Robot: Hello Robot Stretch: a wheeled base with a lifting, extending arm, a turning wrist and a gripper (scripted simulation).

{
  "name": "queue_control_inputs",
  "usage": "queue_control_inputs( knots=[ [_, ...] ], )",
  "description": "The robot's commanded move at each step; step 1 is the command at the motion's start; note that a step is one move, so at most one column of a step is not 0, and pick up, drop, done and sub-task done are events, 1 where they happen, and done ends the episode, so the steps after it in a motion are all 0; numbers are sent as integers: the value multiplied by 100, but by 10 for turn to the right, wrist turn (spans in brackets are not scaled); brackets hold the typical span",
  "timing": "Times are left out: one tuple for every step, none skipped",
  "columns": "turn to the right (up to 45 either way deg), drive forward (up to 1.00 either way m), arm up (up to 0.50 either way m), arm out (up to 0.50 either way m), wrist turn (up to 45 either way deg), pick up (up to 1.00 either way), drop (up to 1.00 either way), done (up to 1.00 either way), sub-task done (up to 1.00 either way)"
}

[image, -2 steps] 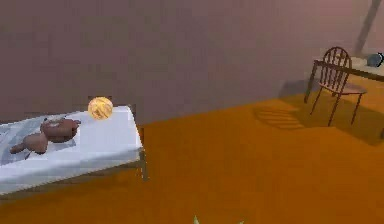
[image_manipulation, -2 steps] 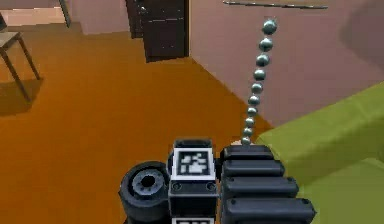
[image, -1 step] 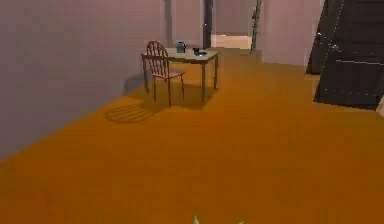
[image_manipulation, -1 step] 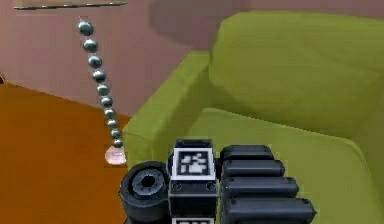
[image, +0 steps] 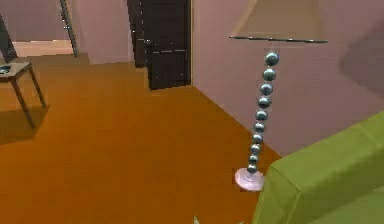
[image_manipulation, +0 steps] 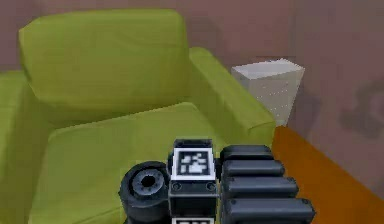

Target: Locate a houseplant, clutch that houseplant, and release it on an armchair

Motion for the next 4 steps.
queue_control_inputs(
  knots=[
    [450, 0, 0, 0, 0, 0, 0, 0, 0],
    [0, 25, 0, 0, 0, 0, 0, 0, 0],
    [-180, 0, 0, 0, 0, 0, 0, 0, 0],
    [0, 0, 0, 46, 0, 0, 0, 0, 0]
  ],
)
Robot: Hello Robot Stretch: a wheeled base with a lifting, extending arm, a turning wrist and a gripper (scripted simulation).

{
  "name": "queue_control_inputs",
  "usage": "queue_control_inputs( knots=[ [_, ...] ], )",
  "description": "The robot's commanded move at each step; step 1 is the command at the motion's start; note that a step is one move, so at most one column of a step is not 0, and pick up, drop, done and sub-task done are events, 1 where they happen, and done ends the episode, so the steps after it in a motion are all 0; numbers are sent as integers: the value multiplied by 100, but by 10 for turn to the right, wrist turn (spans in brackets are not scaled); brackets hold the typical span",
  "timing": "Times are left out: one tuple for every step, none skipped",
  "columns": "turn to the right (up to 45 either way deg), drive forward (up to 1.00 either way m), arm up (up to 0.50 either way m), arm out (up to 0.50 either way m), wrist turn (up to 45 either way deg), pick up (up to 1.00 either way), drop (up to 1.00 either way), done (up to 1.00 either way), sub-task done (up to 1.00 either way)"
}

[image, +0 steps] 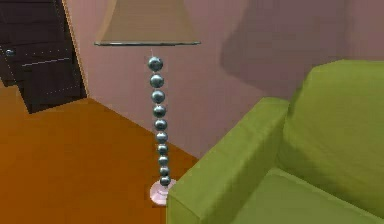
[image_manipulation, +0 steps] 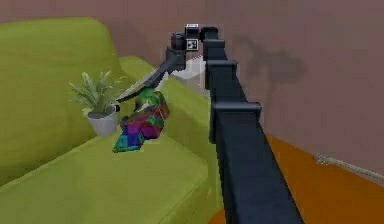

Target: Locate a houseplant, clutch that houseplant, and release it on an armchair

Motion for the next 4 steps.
queue_control_inputs(
  knots=[
    [0, 0, 0, 0, 390, 0, 0, 0, 0],
    [0, 0, -18, 0, 0, 0, 0, 0, 0],
    [0, 0, -32, 0, 0, 0, 0, 0, 0],
    [0, 0, 0, 0, 0, 0, 100, 0, 0]
  ],
)
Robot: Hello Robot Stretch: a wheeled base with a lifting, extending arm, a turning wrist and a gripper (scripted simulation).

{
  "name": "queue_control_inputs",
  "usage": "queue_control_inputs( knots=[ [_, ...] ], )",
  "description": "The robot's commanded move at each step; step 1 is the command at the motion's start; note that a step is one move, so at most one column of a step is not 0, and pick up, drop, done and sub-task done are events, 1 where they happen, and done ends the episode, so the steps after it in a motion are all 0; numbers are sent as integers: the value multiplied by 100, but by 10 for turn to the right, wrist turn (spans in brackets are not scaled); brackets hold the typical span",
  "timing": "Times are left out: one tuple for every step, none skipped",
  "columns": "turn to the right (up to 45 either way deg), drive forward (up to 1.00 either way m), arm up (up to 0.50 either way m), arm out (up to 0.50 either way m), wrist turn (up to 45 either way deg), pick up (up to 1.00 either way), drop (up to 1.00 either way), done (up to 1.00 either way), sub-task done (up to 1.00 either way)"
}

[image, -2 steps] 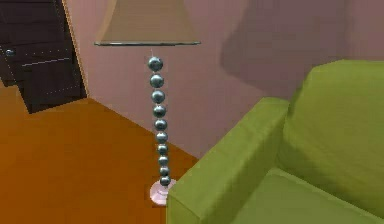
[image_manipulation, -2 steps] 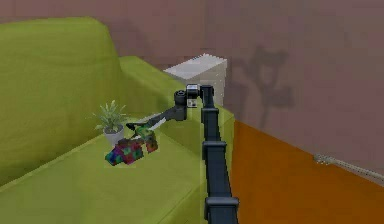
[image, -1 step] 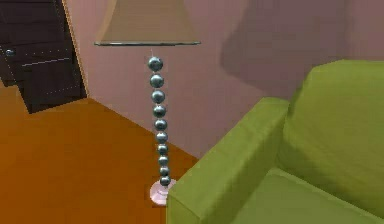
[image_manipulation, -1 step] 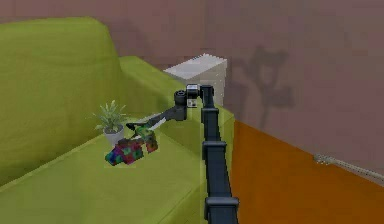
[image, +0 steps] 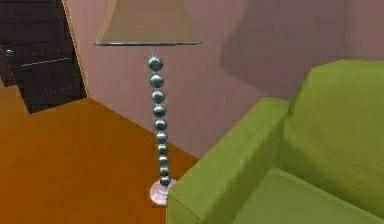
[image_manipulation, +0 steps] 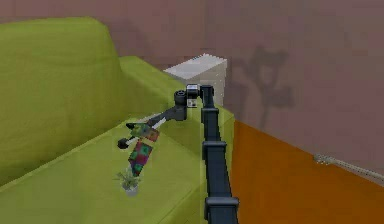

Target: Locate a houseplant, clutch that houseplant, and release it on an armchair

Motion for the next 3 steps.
queue_control_inputs(
  knots=[
    [0, 0, 10, 0, 0, 0, 0, 0, 0],
    [0, 0, 0, -8, 0, 0, 0, 0, 0],
    [0, 0, 0, 0, 0, 0, 0, 100, 0]
  ],
)
